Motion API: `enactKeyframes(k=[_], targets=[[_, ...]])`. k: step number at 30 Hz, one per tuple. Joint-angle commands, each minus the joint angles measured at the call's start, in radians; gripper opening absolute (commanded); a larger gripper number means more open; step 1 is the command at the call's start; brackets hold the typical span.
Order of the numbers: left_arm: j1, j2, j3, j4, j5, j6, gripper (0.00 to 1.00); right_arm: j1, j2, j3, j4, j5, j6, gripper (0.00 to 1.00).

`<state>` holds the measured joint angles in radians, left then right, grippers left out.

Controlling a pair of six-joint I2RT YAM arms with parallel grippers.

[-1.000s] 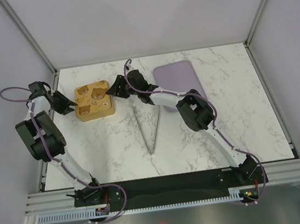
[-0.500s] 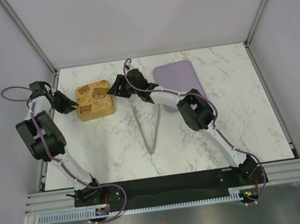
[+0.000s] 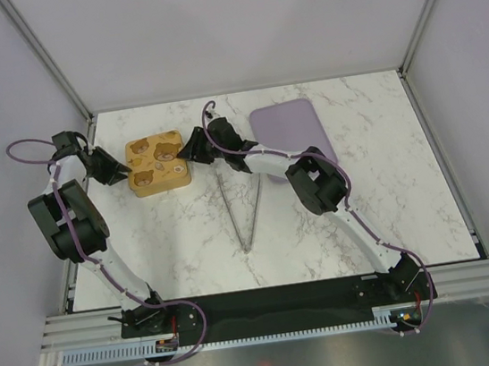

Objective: Pack the chocolate

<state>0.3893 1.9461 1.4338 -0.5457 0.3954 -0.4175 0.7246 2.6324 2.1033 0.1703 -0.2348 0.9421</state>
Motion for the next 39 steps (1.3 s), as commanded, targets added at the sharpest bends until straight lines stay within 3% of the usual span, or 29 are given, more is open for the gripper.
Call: enactKeyframes(k=[1,10,19,24,26,28,29,32,39], targets=[[-0.006,0.011,0.024,0.001,0.002,0.036,0.35,0.012,-0.003,-0.060,0.029,0.000,0.015,0.49],[-0.006,0.037,0.036,0.003,-0.001,0.019,0.36,0.052,-0.037,-0.147,0.012,0.023,0.015,0.36],[-0.006,-0.026,0.178,-0.036,-0.046,-0.010,0.46,0.013,-0.091,-0.140,0.003,0.031,-0.019,0.38],[-0.016,-0.009,0.244,-0.036,-0.006,-0.020,0.46,-0.013,-0.115,-0.091,-0.018,0.006,-0.055,0.42],[-0.020,0.020,0.260,-0.023,0.046,-0.018,0.40,-0.020,-0.127,-0.080,-0.026,0.002,-0.068,0.41],[-0.023,0.046,0.267,0.003,0.118,-0.020,0.37,-0.022,-0.134,-0.062,-0.026,-0.001,-0.077,0.31],[-0.027,0.068,0.270,0.012,0.131,-0.020,0.33,-0.022,-0.132,-0.051,-0.026,-0.011,-0.080,0.21],[-0.044,0.096,0.274,0.039,0.158,-0.023,0.30,-0.022,-0.108,0.007,-0.026,-0.032,-0.077,0.10],[-0.069,0.171,0.272,0.066,0.135,-0.017,0.28,-0.021,-0.052,0.089,0.049,-0.129,-0.046,0.07]])
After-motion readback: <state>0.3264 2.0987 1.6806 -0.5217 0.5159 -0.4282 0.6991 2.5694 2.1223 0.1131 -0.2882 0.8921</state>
